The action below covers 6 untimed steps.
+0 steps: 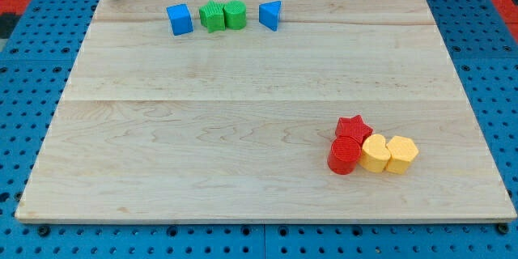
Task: Point your arm to the top right of the yellow hexagon
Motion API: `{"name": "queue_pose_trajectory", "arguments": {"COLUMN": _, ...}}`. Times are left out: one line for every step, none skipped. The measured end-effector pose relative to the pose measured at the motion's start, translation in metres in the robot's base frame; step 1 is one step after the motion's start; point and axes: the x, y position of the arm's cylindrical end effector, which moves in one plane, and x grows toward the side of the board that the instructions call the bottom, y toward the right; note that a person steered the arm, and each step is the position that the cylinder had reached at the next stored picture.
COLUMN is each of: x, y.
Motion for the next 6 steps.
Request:
{"name": "queue_pose_trajectory", "arguments": {"x": 0.000, "y": 0.113}}
{"name": "queue_pose_trajectory", "arguments": {"x": 0.017, "y": 0.227}}
{"name": "queue_pose_trajectory", "arguments": {"x": 0.034, "y": 0.345}}
{"name": "queue_pose_trajectory", "arguments": {"x": 0.125, "y": 0.391}}
{"name": "queue_pose_trajectory", "arguments": {"x": 0.212, "y": 0.449}}
{"name": "queue_pose_trajectory", "arguments": {"x": 0.275, "y": 0.467}}
